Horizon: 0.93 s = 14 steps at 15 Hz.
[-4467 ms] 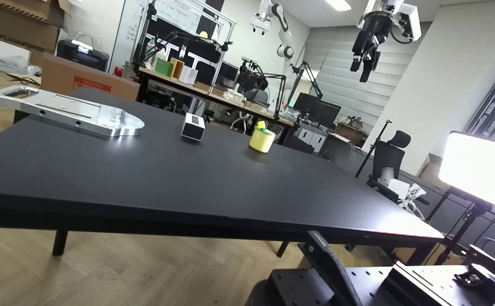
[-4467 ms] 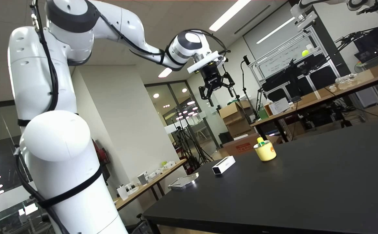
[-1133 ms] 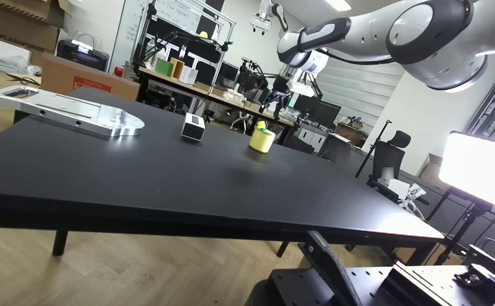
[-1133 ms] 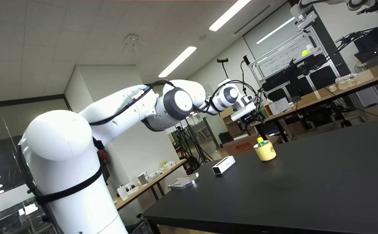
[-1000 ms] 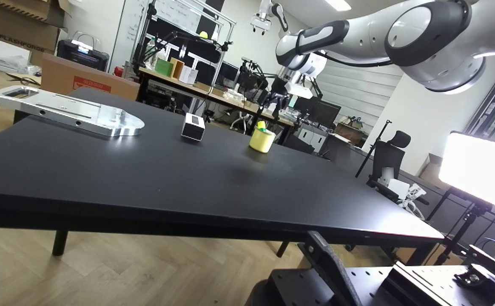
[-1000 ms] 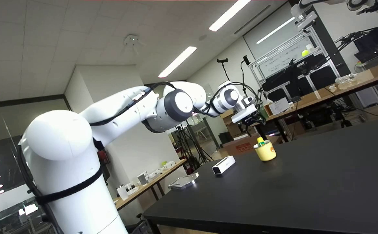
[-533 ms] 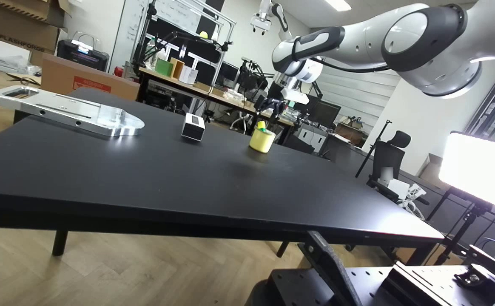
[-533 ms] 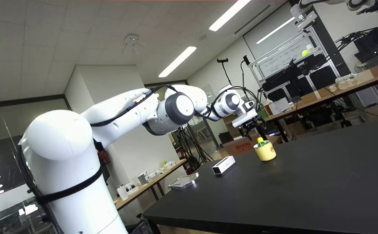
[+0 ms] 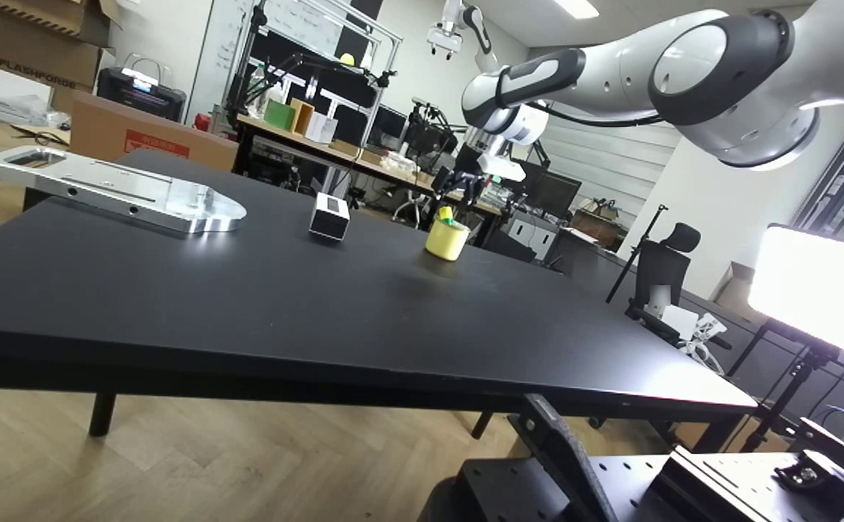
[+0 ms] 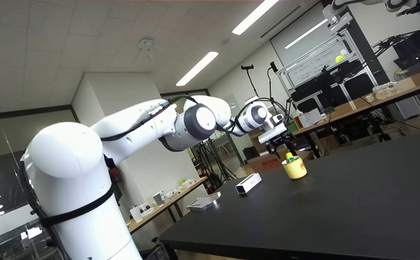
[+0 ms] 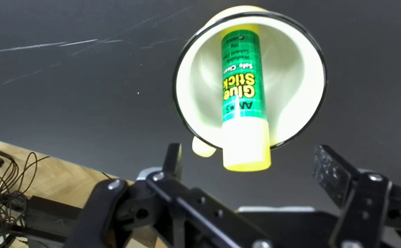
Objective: Remove the glue stick out of the cup and put it on the table
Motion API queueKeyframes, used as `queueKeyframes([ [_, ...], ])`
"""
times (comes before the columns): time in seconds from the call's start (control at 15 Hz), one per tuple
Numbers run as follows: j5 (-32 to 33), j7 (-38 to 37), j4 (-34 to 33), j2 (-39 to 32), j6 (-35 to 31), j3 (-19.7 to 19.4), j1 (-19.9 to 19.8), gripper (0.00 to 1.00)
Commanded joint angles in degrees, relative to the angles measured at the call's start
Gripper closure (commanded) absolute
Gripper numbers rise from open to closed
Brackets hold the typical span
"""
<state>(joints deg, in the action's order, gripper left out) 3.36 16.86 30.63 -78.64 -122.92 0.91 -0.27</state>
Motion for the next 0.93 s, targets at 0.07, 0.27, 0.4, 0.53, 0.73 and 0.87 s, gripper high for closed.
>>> queueKeyframes([
  [0.07,0.0,-1.7,-3.4,-2.0,1.1,-0.5,0.4,0.40],
  [0.27,-0.1,-1.7,-3.4,-2.1,1.1,-0.4,0.4,0.63],
  [0.4,-0.2,-1.7,-3.4,-2.0,1.2,-0.3,0.3,0.77],
  [0.53,-0.3,-1.5,-3.5,-1.8,1.5,-0.2,0.2,0.89],
  [0.73,-0.4,-1.0,-3.6,-0.6,1.6,0.0,0.1,0.91],
  [0.87,-0.3,-0.7,-3.7,0.7,1.8,0.1,0.2,0.91],
])
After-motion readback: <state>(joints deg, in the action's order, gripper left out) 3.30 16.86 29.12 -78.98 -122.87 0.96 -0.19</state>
